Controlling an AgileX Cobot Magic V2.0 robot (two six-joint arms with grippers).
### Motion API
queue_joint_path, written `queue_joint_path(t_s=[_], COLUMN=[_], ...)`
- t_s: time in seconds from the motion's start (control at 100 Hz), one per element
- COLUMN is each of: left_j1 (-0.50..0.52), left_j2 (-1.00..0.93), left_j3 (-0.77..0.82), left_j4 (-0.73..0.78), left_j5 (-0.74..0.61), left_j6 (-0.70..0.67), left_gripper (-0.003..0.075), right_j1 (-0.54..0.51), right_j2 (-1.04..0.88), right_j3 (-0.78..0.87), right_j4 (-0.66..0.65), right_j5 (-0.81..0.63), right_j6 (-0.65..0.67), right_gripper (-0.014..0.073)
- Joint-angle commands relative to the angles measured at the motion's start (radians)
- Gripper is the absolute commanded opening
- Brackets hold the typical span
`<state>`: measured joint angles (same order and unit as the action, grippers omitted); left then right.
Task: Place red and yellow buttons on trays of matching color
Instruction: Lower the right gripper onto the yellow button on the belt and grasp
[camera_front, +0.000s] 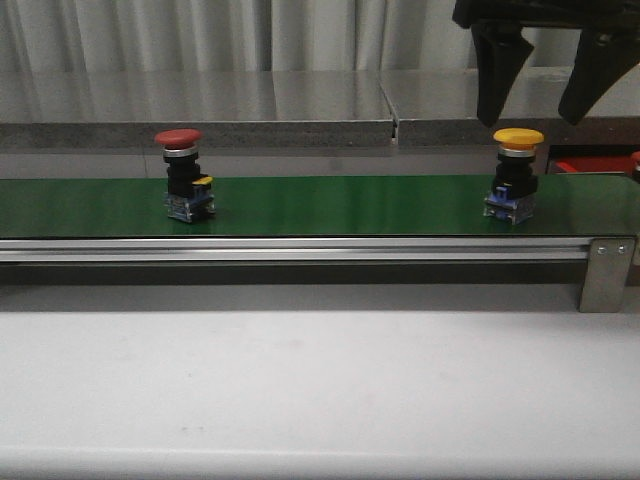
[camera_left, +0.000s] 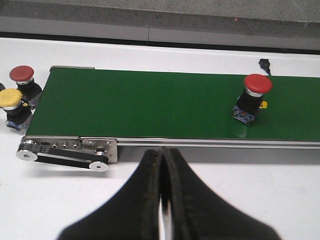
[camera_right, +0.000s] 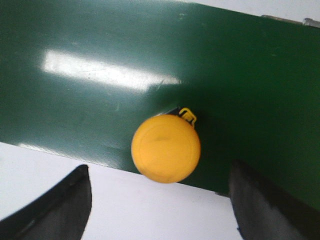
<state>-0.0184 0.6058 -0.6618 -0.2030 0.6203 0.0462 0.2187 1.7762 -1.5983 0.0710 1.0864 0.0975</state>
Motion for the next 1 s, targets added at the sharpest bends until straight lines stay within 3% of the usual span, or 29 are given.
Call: queue_joint_path(t_s=[0.0, 0.21, 0.44, 0.57, 0.99], left_j1=[-0.008, -0.008, -0.008, -0.008, -0.008], left_j2=[0.0, 0.0, 0.0, 0.0, 0.0], left_j3=[-0.027, -0.027, -0.027, -0.027, -0.027], left_j4=[-0.008, -0.008, -0.008, -0.008, -0.008], left_j5=[-0.066, -0.066, -0.066, -0.066, -0.066], left_j6=[-0.01, -0.01, -0.01, -0.01, -0.01], left_gripper=[-0.002, -0.002, -0.002, -0.002, -0.002], right_j1=[-0.012, -0.036, -0.039, -0.046, -0.082], right_j2=[-0.031, 0.004, 0.019, 0.016, -0.099], right_j3=[-0.033, -0.033, -0.033, -0.033, -0.022], right_j4=[-0.025, -0.026, -0.027, -0.033, -0.052], right_j5=[-0.026, -0.042, -0.054, -0.05, -0.032], right_j6=[0.005, 0.005, 0.005, 0.005, 0.023], right_gripper=[0.0566, 0.0545, 0.0337, 0.0267, 0.026])
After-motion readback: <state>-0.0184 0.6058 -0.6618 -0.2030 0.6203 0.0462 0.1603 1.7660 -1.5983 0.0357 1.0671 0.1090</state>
